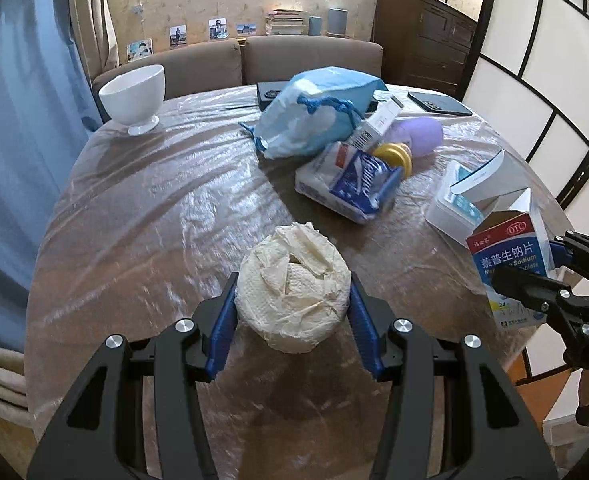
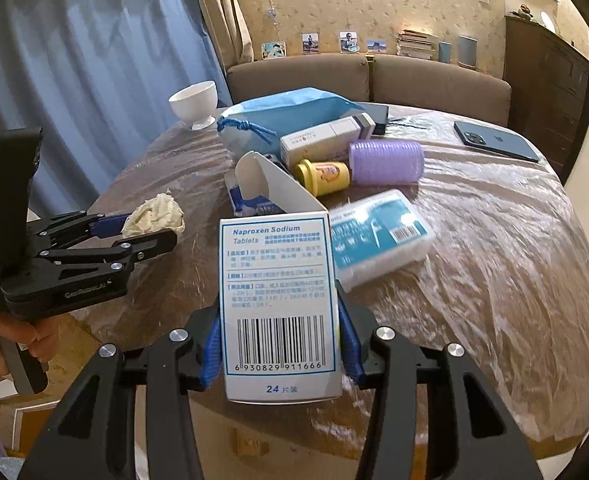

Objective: Collect trash
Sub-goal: 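Carry the tissue and Naproxen box down over the white bin with both tools, then open the left tool dropping the tissue while the right tool drops the Naproxen box, then raise both open tools back toward the table items, then grasp the Jemmo tissue pack with the left tool while the right tool grasps the dental floss box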

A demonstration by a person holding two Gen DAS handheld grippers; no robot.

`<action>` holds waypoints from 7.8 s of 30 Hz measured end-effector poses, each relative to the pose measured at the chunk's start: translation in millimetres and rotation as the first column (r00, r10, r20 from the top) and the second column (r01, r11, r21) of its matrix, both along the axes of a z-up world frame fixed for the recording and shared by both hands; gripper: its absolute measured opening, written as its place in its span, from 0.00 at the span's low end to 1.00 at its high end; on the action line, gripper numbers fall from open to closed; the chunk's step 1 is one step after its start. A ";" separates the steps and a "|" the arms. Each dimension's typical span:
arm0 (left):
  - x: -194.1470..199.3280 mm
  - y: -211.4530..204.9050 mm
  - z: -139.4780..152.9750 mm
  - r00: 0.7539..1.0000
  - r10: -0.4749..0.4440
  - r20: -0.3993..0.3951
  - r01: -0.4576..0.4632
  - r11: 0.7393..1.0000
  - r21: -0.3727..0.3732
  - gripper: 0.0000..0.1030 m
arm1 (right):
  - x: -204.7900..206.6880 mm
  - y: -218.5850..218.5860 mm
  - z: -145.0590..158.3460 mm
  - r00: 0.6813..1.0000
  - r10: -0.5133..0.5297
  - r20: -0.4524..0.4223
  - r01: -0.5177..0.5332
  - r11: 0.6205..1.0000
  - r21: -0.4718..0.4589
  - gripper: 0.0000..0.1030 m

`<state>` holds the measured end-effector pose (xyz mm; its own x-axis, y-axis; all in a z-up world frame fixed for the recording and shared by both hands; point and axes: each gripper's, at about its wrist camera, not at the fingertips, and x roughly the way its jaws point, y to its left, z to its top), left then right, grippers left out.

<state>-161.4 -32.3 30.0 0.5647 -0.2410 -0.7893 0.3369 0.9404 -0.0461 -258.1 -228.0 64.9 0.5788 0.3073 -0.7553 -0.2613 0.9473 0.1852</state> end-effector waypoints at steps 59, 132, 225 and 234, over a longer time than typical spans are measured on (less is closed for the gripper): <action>-114.7 -44.0 -15.6 0.997 -0.071 -0.040 0.075 0.990 0.120 0.51 | -92.9 -18.0 -23.2 0.989 0.131 -0.075 -0.133 0.991 -0.024 0.45; -103.2 -61.1 -121.1 0.947 -0.033 -0.319 0.092 0.981 0.173 0.51 | -76.3 15.9 -127.0 0.922 0.180 -0.344 -0.240 0.960 -0.141 0.45; 72.4 -60.8 -12.6 0.951 -0.306 -0.033 0.307 0.952 0.021 0.54 | 77.2 -21.0 -21.0 0.998 0.061 -0.024 -0.063 0.993 -0.098 0.80; 51.2 -47.9 -12.5 0.968 -0.243 -0.056 0.242 0.970 -0.026 0.53 | 55.7 -19.4 -15.0 0.999 0.037 -0.026 -0.039 0.995 -0.093 0.79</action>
<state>-110.2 -80.3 17.6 0.4408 -0.3798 -0.8133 0.5506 0.8300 -0.0891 -202.4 -247.4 49.9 0.5495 0.2559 -0.7954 -0.2940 0.9503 0.1026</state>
